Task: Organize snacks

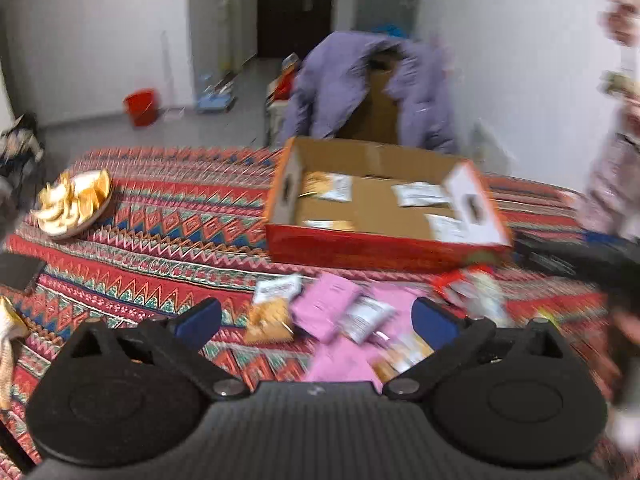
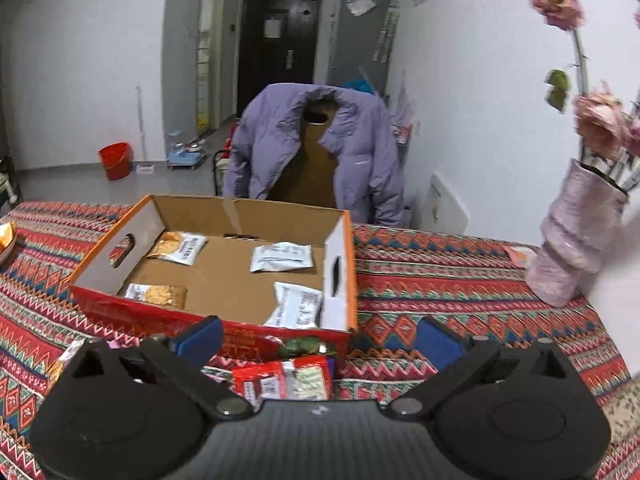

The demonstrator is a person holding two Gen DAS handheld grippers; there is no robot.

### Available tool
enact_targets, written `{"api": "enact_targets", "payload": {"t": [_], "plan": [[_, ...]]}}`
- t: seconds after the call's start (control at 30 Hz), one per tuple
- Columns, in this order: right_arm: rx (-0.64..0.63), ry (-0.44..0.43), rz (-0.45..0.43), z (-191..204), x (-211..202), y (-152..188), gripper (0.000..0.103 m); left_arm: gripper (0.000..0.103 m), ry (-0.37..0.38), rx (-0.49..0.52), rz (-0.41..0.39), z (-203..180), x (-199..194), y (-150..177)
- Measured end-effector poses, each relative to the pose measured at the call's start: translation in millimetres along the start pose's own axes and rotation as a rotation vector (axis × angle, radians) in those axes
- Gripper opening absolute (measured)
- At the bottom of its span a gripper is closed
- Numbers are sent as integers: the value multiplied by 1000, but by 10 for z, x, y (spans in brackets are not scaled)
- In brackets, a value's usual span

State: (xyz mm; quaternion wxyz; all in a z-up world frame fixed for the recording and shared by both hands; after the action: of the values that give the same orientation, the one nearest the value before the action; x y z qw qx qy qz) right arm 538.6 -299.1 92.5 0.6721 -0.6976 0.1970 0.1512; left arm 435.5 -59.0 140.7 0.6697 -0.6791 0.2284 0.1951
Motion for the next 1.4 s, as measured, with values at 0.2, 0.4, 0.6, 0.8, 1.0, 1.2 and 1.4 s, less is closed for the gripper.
{"api": "enact_targets", "payload": {"t": [0.2, 0.4, 0.6, 0.8, 1.0, 1.2, 1.4], "plan": [[34, 8, 39, -150, 32, 108, 103, 103, 62, 134, -61, -450, -930, 220], [78, 11, 54, -218, 91, 185, 103, 103, 199, 283, -43, -867, -1413, 530], [101, 6, 49, -268, 46, 190, 103, 103, 223, 245, 57, -925, -1366, 459], [149, 22, 38, -409, 33, 172, 103, 103, 241, 196, -17, -875, -1420, 256], [148, 12, 38, -411, 21, 215, 103, 103, 221, 131, 42, -819, -1245, 113], [171, 13, 25, -434, 30, 228, 103, 103, 152, -1, 37, -603, -798, 45], [124, 13, 1, -418, -43, 311, 103, 103, 24, -88, 128, -120, -40, 364]]}}
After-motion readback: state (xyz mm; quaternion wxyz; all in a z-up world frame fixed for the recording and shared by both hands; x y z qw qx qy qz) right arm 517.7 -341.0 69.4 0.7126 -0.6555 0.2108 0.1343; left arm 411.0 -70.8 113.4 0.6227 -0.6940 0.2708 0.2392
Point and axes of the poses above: each gripper's, at about its wrist camera, not at the fingertips, and x roughly the way its jaws point, z to its left, y to its underside, the point moved 5 cm from there along x, roughly the way its jaws point, and after that the axes turned 10 degrees about -z, right-handed, at the moved point
